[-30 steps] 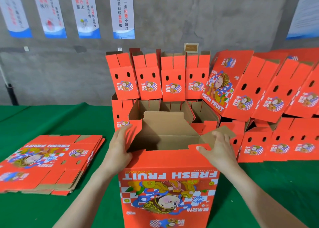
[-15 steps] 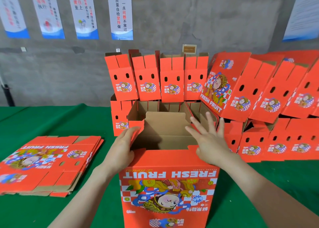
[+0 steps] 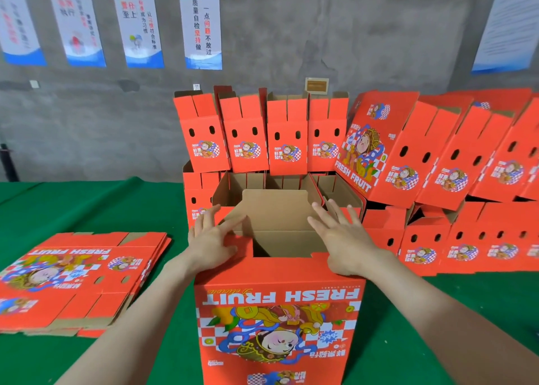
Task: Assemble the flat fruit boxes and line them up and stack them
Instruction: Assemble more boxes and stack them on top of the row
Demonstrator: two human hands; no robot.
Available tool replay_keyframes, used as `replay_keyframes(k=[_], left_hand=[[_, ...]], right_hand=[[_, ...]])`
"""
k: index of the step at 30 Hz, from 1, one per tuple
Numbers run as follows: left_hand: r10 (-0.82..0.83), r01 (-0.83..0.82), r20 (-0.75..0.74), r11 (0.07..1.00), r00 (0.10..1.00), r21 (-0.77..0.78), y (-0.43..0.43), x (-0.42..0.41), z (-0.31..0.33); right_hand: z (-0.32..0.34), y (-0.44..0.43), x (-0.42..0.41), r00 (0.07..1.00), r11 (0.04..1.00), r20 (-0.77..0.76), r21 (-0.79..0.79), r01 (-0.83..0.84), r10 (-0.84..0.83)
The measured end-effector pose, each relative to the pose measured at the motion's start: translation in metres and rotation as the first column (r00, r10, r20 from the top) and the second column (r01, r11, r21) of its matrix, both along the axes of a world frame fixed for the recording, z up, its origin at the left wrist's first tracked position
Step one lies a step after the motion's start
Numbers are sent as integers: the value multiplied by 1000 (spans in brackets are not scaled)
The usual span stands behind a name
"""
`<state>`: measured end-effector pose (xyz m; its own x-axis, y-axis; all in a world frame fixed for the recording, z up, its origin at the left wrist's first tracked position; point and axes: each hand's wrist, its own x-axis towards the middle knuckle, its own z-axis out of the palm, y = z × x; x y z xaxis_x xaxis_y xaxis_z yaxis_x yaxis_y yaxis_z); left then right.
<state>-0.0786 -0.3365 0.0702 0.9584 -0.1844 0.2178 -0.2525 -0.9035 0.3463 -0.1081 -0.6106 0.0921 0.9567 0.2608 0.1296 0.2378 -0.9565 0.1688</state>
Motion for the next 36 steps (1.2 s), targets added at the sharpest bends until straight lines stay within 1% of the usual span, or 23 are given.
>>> replay_keyframes(k=[2,3,4,5,7,11,12,16,18,19,21,23,26,27,29,30,31,32,34,36], left_hand=[[-119,102,-103,982,988,-157,-2,8,3],[-151,124,-119,971,981,-204,0,12,4],[-152,124,-128,971,980,-203,1,14,4],[-141,115,-132,976,981,-185,1,16,5],[-140,120,-119,980,983,-160,2,18,5],[-203,189,-48,958,978,-215,5,18,3],[-215,203,-24,950,976,-236,6,17,2],[-226,265,155,911,962,-316,7,12,-1],[-234,288,181,874,955,-391,7,8,-1],[-224,282,184,867,957,-412,7,6,-1],[-182,246,192,884,964,-397,9,3,-1],[-159,215,176,901,971,-376,9,2,-1],[-120,155,112,908,986,-389,8,2,0],[-117,141,88,919,989,-367,7,4,0],[-147,147,18,957,989,-248,7,7,-1],[-155,148,-23,968,988,-201,7,8,-1],[-151,138,-59,973,987,-183,7,8,-1],[-148,129,-89,973,985,-192,6,8,0],[-146,108,-158,968,977,-227,6,6,4],[-135,99,-196,978,971,-181,3,7,7]], right_hand=[[-9,-7,-7,992,968,22,217,-123,121],[-12,-9,-12,981,931,39,309,-195,193],[-14,-11,-18,965,889,64,376,-261,256],[-14,-12,-23,953,857,88,419,-301,291],[-16,-14,-28,944,829,106,454,-326,313],[-23,-13,-27,944,764,48,575,-293,326],[-25,-13,-28,946,755,44,592,-284,322],[-35,-15,-31,969,766,21,608,-208,247],[-40,-13,-31,973,719,94,659,-218,209],[-42,-12,-32,969,690,158,681,-245,189],[-45,-11,-34,949,640,278,705,-306,147],[-48,-10,-37,934,605,343,723,-332,103],[-47,-10,-42,937,569,340,756,-324,82],[-46,-10,-42,940,553,332,770,-317,77],[-38,-9,-40,945,527,322,794,-304,61],[-34,-8,-37,949,526,311,800,-289,49],[-30,-7,-32,958,548,284,797,-255,33],[-26,-7,-27,972,593,236,780,-198,14],[-20,-6,-16,998,702,70,711,-46,-5],[-16,-4,-7,994,756,-105,651,74,-7]])
